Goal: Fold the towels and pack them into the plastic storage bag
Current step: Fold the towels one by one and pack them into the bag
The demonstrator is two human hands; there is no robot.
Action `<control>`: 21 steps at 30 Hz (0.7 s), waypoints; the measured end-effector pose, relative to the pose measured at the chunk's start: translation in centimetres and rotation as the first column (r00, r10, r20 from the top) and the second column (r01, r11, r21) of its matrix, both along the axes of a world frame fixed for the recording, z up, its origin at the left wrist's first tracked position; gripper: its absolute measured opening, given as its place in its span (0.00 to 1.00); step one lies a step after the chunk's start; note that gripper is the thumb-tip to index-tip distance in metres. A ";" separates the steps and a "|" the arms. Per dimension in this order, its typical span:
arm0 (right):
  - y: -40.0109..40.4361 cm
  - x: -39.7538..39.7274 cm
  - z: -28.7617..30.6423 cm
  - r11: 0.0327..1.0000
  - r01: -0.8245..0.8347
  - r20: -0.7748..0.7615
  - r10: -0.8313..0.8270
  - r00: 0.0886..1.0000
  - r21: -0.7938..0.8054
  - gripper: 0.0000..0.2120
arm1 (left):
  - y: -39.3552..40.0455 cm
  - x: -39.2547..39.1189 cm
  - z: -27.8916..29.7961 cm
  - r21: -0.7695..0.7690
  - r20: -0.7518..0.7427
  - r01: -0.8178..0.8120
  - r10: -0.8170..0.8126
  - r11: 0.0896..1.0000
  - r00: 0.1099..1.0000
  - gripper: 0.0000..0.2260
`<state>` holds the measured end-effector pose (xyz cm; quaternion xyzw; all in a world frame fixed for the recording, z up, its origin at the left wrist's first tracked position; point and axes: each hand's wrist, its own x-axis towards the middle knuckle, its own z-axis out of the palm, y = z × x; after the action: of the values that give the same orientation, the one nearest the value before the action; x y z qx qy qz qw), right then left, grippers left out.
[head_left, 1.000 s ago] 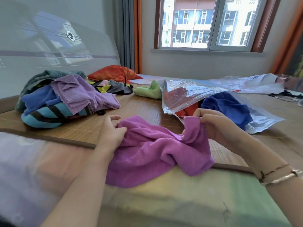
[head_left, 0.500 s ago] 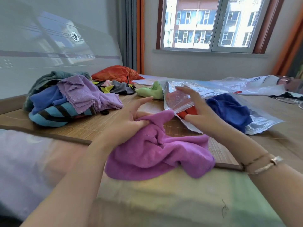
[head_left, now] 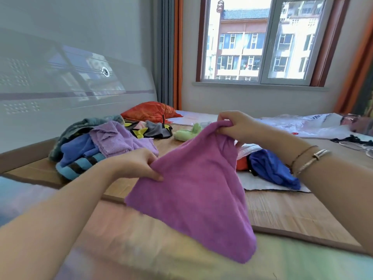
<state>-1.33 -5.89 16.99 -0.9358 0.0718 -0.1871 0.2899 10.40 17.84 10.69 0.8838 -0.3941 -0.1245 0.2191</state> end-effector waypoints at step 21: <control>-0.4 2.0 -8.9 0.951 -0.125 0.033 0.121 0.992 0.283 0.12 | 9.3 3.1 -2.4 -0.293 0.231 -0.083 0.155 0.952 0.961 0.06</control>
<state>0.71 -6.32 8.08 -0.8855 0.0373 -0.1635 0.4332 13.51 27.10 8.31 0.8746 -0.3781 0.0590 0.2977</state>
